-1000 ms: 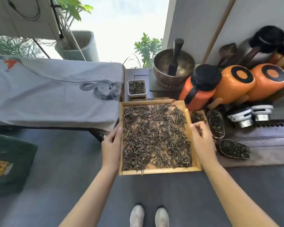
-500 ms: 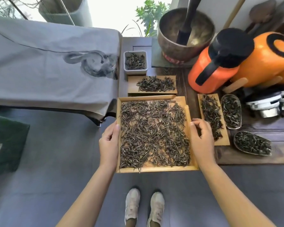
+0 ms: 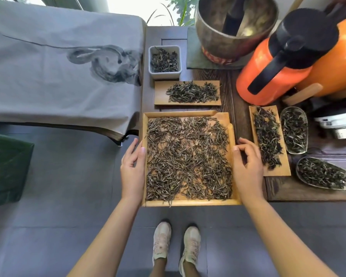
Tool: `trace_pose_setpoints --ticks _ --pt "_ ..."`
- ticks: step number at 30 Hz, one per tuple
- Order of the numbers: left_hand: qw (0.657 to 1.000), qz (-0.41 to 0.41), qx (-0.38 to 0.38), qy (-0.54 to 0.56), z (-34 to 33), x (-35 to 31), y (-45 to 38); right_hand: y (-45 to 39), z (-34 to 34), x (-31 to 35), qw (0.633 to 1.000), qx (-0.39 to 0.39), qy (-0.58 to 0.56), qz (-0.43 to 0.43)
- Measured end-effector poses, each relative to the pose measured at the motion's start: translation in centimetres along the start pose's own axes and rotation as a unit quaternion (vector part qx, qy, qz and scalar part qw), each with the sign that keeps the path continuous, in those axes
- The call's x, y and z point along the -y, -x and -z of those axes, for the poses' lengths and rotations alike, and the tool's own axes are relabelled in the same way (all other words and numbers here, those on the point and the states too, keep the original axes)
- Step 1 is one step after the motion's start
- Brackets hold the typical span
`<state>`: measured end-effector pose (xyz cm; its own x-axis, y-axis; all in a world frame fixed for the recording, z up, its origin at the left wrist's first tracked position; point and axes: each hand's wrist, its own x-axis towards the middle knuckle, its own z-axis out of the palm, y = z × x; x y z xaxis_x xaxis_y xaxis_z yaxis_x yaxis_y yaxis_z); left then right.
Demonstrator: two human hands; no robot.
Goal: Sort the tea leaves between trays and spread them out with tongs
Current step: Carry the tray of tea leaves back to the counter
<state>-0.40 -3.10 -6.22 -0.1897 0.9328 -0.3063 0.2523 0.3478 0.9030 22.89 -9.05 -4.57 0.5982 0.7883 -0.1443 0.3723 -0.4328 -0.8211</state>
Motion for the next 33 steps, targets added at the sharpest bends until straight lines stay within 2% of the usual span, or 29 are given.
trace_pose_setpoints --ticks 20,26,31,33 --pt "0.999 -0.01 0.017 -0.029 -0.1 0.2 -0.3 -0.2 -0.3 -0.6 0.999 -0.009 0.028 0.02" --pt "0.999 -0.015 0.04 -0.03 0.3 -0.3 -0.6 -0.5 0.1 0.2 1.0 -0.003 0.022 -0.004" --pt "0.992 -0.019 0.069 -0.104 1.3 -2.4 -1.2 -1.4 1.4 2.9 0.998 0.049 0.024 -0.039" --pt "0.988 -0.025 0.07 -0.137 1.7 -4.7 -1.8 -2.1 2.1 4.9 0.996 0.067 0.048 -0.028"
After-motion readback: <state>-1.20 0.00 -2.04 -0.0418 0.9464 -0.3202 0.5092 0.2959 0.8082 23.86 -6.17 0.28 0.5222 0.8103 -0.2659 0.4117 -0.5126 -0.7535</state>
